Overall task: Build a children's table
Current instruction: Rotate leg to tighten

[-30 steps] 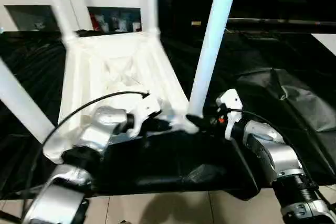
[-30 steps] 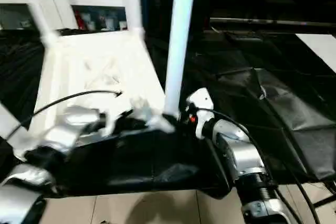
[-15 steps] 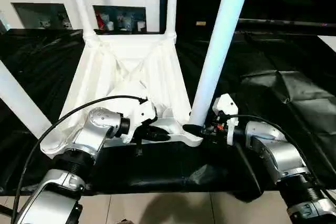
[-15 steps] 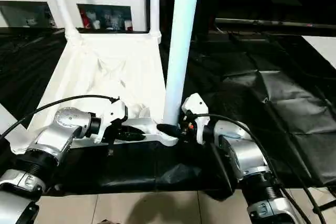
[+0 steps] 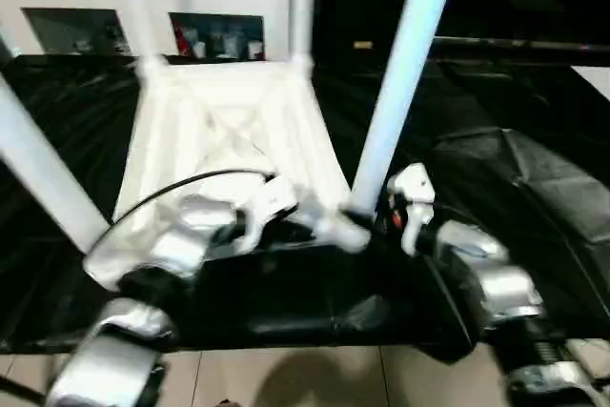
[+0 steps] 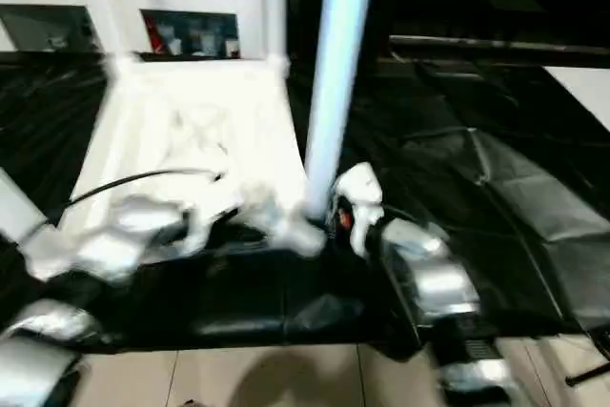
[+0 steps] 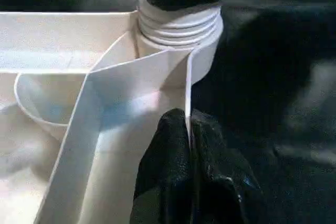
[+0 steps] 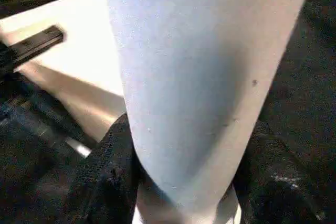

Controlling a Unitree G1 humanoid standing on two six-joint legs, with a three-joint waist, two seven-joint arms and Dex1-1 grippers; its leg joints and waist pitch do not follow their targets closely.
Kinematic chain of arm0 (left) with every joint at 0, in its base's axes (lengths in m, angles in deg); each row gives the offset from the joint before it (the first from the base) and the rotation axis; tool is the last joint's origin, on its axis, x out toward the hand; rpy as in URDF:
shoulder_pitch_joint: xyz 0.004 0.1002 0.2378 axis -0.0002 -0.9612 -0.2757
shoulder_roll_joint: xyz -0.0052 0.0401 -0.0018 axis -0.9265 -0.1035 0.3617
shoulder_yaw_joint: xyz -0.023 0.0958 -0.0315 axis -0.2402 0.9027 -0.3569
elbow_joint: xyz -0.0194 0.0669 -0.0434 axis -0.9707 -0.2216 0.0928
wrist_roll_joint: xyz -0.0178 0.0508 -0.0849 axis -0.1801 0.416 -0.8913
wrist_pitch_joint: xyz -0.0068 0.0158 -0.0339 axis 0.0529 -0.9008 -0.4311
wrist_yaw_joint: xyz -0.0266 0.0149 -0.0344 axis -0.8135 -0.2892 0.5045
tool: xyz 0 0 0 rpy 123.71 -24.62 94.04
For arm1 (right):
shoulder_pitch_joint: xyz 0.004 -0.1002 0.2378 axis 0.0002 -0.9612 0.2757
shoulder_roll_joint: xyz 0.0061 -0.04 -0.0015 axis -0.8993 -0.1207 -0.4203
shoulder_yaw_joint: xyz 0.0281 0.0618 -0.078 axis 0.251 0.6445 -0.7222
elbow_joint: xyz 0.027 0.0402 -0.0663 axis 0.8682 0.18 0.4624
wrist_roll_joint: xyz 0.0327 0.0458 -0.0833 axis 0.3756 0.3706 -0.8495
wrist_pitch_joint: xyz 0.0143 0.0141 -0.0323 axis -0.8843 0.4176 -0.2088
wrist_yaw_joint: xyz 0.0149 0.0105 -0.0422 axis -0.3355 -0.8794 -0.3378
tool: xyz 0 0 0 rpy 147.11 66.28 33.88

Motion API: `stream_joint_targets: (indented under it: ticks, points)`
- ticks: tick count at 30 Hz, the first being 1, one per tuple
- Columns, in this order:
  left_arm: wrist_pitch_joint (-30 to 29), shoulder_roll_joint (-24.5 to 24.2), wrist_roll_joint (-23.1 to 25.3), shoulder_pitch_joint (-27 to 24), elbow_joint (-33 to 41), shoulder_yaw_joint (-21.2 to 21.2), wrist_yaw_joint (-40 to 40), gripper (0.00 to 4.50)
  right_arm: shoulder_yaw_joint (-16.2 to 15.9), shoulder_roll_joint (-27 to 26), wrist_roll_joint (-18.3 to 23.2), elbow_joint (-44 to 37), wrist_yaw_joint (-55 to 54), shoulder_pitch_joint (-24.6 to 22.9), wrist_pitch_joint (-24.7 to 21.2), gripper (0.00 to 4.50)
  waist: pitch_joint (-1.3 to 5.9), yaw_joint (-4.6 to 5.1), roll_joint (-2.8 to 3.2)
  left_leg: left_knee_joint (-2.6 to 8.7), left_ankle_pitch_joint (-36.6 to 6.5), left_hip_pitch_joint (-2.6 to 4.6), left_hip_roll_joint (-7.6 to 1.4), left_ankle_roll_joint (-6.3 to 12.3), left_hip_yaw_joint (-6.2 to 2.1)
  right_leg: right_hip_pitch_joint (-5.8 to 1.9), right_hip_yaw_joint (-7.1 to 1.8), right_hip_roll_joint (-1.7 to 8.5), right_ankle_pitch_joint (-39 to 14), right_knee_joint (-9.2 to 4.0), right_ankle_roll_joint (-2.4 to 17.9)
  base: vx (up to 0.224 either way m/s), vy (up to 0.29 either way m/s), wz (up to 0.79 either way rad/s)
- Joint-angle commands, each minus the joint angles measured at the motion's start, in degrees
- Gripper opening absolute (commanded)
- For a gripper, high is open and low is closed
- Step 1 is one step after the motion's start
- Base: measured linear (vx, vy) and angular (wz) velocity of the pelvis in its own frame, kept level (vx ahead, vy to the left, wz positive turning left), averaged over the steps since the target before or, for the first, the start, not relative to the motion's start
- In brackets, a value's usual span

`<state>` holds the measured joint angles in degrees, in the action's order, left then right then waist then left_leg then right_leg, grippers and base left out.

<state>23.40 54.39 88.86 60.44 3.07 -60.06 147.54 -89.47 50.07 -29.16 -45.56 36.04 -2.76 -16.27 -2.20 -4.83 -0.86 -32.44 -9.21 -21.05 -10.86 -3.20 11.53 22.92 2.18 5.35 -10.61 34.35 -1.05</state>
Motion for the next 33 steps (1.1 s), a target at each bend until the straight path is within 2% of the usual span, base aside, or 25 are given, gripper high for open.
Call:
stream_joint_targets:
  ticks: [1, 3, 4, 5, 6, 7, 8, 9, 12, 14, 15, 17, 18, 19, 24, 25, 26, 28, 30, 31, 32, 33]
  points:
    - [-0.1, 4.5, -2.3, 1.0, -3.6, -2.6, -7.8, 0.00, -0.6, -3.4, -2.1, 3.0, -7.0, -1.2, -1.3, 1.96, 2.62, 0.26, -0.99, 3.84, -18.6, 0.92, -2.02, 0.24, -1.09, -1.25, -1.87, 2.76, -22.6, -5.35, 8.4, 0.000, 0.000, 0.00]
    - [-0.3, 5.5, -1.9, 1.7, -4.7, -2.6, -9.8, 0.00, -0.3, -4.7, -2.5, 3.4, -9.8, -1.2, -1.4, 1.96, 2.78, 0.22, -1.17, 3.83, -18.2, 0.91, -1.88, -0.06, -1.16, -1.38, -1.79, 2.86, -23.1, -5.39, 7.9, 0.000, 0.000, 0.00]
    - [-1.0, 7.4, -1.0, 2.6, -5.9, -2.2, -13.5, 0.00, 0.8, -7.6, -3.1, 4.9, -16.2, -0.2, -1.8, 1.96, 2.78, 0.16, -0.81, 3.88, -18.0, 0.83, -1.93, -0.01, -1.24, -1.48, -1.82, 2.91, -22.7, -5.36, 8.0, 0.000, 0.000, 0.00]
    - [-1.1, 7.6, -0.9, 2.7, -5.9, -2.1, -13.7, 0.00, 0.9, -7.8, -3.1, 5.0, -16.7, 0.0, -1.9, 1.96, 2.71, 0.40, -0.57, 3.94, -18.5, 0.89, -1.92, -0.27, -1.15, -1.17, -1.88, 2.67, -22.0, -5.41, 8.2, 0.000, 0.000, 0.00]
    - [-1.3, 7.9, -0.6, 2.8, -6.0, -1.9, -14.4, 0.00, 1.2, -8.4, -3.1, 5.4, -17.9, 0.3, -2.0, 1.96, 2.89, 0.43, -0.72, 4.02, -18.4, 0.74, -1.89, -0.28, -1.30, -1.56, -1.73, 2.72, -21.6, -5.28, 8.2, 0.000, 0.000, 0.00]
    - [-1.5, 8.6, 0.1, 3.0, -6.0, -1.4, -15.6, 0.00, 1.8, -9.6, -3.3, 6.5, -20.7, 1.5, -1.8, 1.96, 2.97, 0.33, -0.45, 3.98, -18.2, 0.82, -1.92, -0.15, -1.29, -1.57, -1.75, 2.72, -20.8, -5.24, 8.3, 0.000, 0.000, 0.00]
    - [-1.6, 8.8, 0.3, 3.0, -6.1, -1.2, -15.8, 0.00, 2.2, -10.2, -3.2, 7.1, -21.5, 2.1, -1.6, 1.96, 2.97, 0.55, -0.40, 3.99, -18.0, 0.76, -1.95, 0.04, -1.22, -1.47, -1.79, 2.63, -19.1, -5.12, 8.7, 0.000, 0.000, 0.00]
    - [-1.2, 9.1, 0.8, 3.1, -6.0, -0.7, -15.8, 0.00, 2.5, -10.7, -3.4, 7.8, -22.2, 2.9, -1.2, 1.96, 3.04, 0.58, -0.46, 4.01, -17.8, 0.58, -1.84, 0.16, -1.25, -1.73, -1.70, 2.63, -18.4, -5.09, 8.8, 0.000, 0.000, 0.00]
    - [-0.1, 9.7, 1.2, 3.4, -6.8, -0.4, -14.9, 0.00, 2.8, -11.7, -3.9, 9.0, -22.6, 3.8, 0.1, 1.96, 3.10, 0.66, -0.34, 3.84, -16.9, 0.64, -1.79, 0.90, -1.05, -1.71, -1.77, 2.53, -15.7, -4.99, 9.4, 0.000, 0.000, 0.00]
    - [0.0, 9.7, 1.1, 3.4, -6.8, -0.5, -14.7, 0.00, 2.8, -11.9, -3.7, 9.0, -22.0, 3.8, 0.5, 1.96, 3.09, 0.61, -0.40, 3.83, -16.7, 0.62, -1.79, 1.22, -1.03, -1.87, -1.75, 2.58, -15.6, -5.00, 9.5, 0.000, 0.000, 0.00]
    - [0.0, 9.6, 0.9, 3.4, -6.7, -0.5, -14.2, 0.00, 2.8, -11.9, -3.2, 8.8, -21.1, 3.8, 0.8, 2.52, 3.06, 0.59, -0.38, 3.84, -16.7, 0.58, -1.82, 1.26, -1.05, -1.87, -1.76, 2.65, -15.7, -5.01, 9.5, 0.000, 0.000, 0.00]
    - [-0.2, 9.2, 0.7, 3.3, -6.3, -0.6, -13.6, 0.00, 3.2, -11.9, -1.4, 7.7, -17.9, 3.5, 1.9, 2.52, 3.02, 0.60, -0.42, 3.88, -17.5, 0.64, -1.87, 1.38, -1.07, -1.84, -1.72, 2.63, -17.0, -5.14, 9.3, 0.000, 0.000, 0.00]
    - [-0.1, 8.8, 0.6, 3.2, -6.1, -0.6, -13.0, 0.00, 3.2, -11.3, -0.7, 7.1, -16.0, 3.3, 2.3, 2.72, 3.05, 0.62, -0.55, 3.92, -17.5, 0.51, -1.92, 1.66, -1.13, -1.99, -1.70, 2.70, -16.9, -5.09, 9.3, 0.000, 0.000, 0.00]
    - [-0.1, 8.8, 0.6, 3.2, -6.1, -0.6, -13.0, 0.00, 3.2, -11.3, -0.7, 7.1, -16.0, 3.3, 2.3, 2.72, 3.06, 0.56, -0.49, 3.94, -17.3, 0.53, -1.97, 1.73, -1.17, -2.01, -1.70, 2.74, -16.6, -5.07, 9.4, 0.000, 0.000, 0.00]
    - [1.5, 7.5, -0.3, 2.4, -4.9, -0.7, -9.7, 0.00, 1.9, -8.4, 0.8, 4.4, -8.6, 2.4, 1.2, 3.27, 3.02, 0.45, -0.54, 3.85, -16.5, 0.43, -1.95, 2.48, -1.09, -2.16, -1.63, 2.70, -15.9, -5.07, 10.0, 0.000, 0.000, 0.00]
    - [1.8, 6.6, -1.0, 1.7, -3.9, -0.8, -7.6, 0.00, 0.1, -5.7, 1.3, 1.6, -3.4, 1.6, -0.5, 3.27, 3.06, 0.47, -0.45, 3.79, -16.3, 0.41, -1.92, 2.65, -1.05, -2.20, -1.65, 2.64, -15.6, -5.01, 10.0, 0.000, 0.000, 0.00]
    - [2.7, 5.6, -2.0, 0.8, -2.7, -0.8, -4.5, 0.00, -1.6, -2.4, 2.2, -1.8, 2.4, 0.6, -2.2, 3.27, 3.02, 0.07, -0.64, 3.76, -15.3, 0.46, -2.08, 3.21, -1.08, -2.57, -1.63, 2.53, -14.1, -4.97, 9.9, 0.000, 0.000, 0.00]
    - [3.0, 4.2, -3.5, -0.6, -0.7, -0.8, -0.1, 0.00, -3.3, 1.8, 2.8, -5.6, 8.7, -0.7, -3.8, 3.27, 3.13, -0.17, -0.66, 3.49, -13.9, 0.22, -2.05, 4.50, -0.95, -2.57, -1.72, 2.62, -11.9, -4.62, 10.3, 0.000, 0.000, 0.00]
    - [2.9, 2.7, -4.6, -1.7, 1.4, -0.5, 3.9, 0.00, -3.7, 4.6, 3.1, -7.0, 12.5, -1.3, -4.3, 3.27, 3.03, -0.29, -0.78, 3.47, -13.9, 0.15, -2.04, 4.81, -0.91, -2.50, -1.65, 2.83, -13.4, -4.67, 10.6, 0.000, 0.000, 0.00]
    - [2.7, 1.5, -5.2, -2.5, 2.7, -0.3, 6.9, 0.00, -4.1, 6.6, 3.3, -7.5, 15.1, -1.7, -4.3, 3.27, 2.97, -0.30, -0.62, 3.55, -14.6, 0.33, -2.16, 4.40, -0.89, -2.18, -1.63, 2.85, -16.1, -4.88, 10.5, 0.000, 0.000, 0.00]
    - [2.3, 0.7, -5.8, -3.0, 3.6, -0.2, 8.7, 0.00, -4.3, 7.5, 3.2, -7.8, 16.1, -1.9, -4.3, 3.27, 2.98, -0.38, -0.70, 3.56, -14.6, 0.29, -2.22, 4.13, -0.93, -2.28, -1.58, 2.89, -16.6, -4.86, 10.5, 0.000, 0.000, 0.00]
    - [1.7, -0.1, -6.3, -3.5, 4.5, -0.2, 10.2, 0.00, -4.4, 8.4, 3.1, -8.0, 17.2, -2.0, -4.3, 3.27, 2.84, -0.33, -0.49, 3.73, -15.0, 0.30, -2.33, 3.72, -0.94, -2.10, -1.61, 2.81, -17.6, -4.96, 10.3, 0.000, 0.000, 0.00]
